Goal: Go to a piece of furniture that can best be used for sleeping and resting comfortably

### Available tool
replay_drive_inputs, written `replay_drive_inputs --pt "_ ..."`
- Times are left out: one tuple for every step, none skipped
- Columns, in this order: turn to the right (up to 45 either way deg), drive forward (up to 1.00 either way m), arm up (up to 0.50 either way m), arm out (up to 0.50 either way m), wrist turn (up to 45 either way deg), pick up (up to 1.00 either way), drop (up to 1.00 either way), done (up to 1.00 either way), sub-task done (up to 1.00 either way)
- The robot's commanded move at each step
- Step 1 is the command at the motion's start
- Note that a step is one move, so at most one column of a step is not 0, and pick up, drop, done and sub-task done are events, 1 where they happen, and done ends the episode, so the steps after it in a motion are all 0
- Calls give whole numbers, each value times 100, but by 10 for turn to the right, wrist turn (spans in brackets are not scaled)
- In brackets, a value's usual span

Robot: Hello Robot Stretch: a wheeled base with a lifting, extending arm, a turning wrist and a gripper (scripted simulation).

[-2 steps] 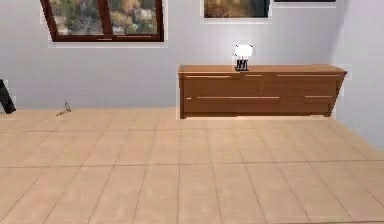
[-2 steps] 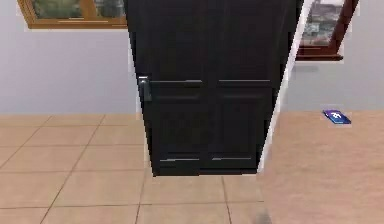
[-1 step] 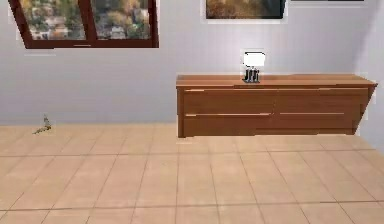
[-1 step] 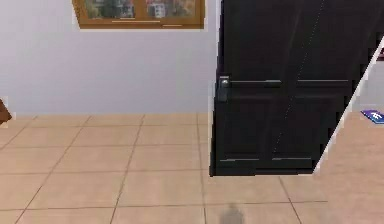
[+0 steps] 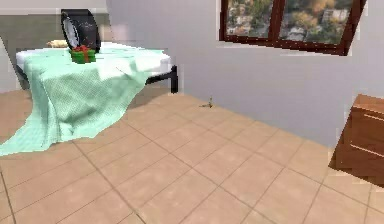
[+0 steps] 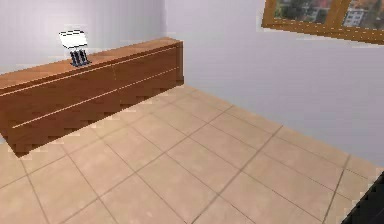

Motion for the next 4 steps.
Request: replay_drive_inputs --pt "0 50 0 0 0 0 0 0 0" --pt "-450 0 0 0 0 0 0 0 0" --pt "0 100 0 0 0 0 0 0 0" --pt "-360 0 0 0 0 0 0 0 0"
